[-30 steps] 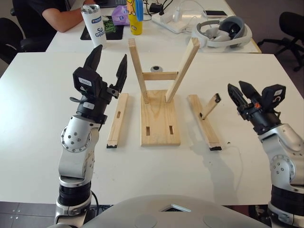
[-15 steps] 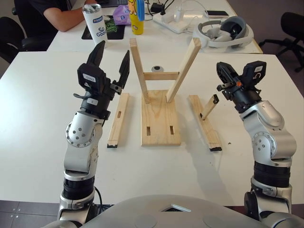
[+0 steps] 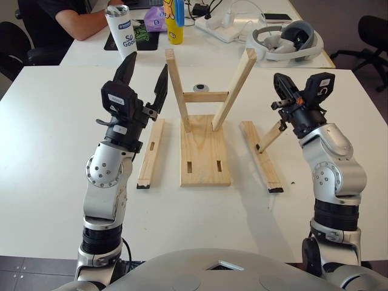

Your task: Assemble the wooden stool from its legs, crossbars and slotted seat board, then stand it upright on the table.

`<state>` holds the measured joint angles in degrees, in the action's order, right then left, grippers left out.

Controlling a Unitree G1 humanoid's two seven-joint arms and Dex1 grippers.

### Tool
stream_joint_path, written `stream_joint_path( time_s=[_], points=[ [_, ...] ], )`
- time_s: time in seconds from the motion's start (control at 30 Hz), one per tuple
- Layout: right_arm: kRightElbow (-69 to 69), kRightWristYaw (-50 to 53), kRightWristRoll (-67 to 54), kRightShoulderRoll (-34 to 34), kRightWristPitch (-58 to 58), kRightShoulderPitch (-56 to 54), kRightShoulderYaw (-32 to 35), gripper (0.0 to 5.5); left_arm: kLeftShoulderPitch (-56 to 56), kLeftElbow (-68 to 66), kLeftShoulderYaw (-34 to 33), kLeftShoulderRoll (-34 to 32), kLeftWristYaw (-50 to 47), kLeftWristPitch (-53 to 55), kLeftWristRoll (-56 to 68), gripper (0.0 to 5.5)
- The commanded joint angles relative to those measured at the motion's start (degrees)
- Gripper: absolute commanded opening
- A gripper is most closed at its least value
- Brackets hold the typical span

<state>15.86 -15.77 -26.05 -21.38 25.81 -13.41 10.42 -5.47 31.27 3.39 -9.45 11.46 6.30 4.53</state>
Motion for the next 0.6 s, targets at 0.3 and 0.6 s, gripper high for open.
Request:
stream_joint_path(
  time_s=[0.3,0.6],
  points=[
    [-0.5,0.1,1.3,1.1,-1.6,-3.6,0.5,0.02,-0.7,-0.4,0.4,0.0,0.5,0.8,0.2,3.09],
    [2.4,1.0,1.6,1.4,-3.1,-5.0,0.5,0.02,-0.6,-0.3,0.3,-0.2,0.7,1.0,0.3,3.09]
  ],
)
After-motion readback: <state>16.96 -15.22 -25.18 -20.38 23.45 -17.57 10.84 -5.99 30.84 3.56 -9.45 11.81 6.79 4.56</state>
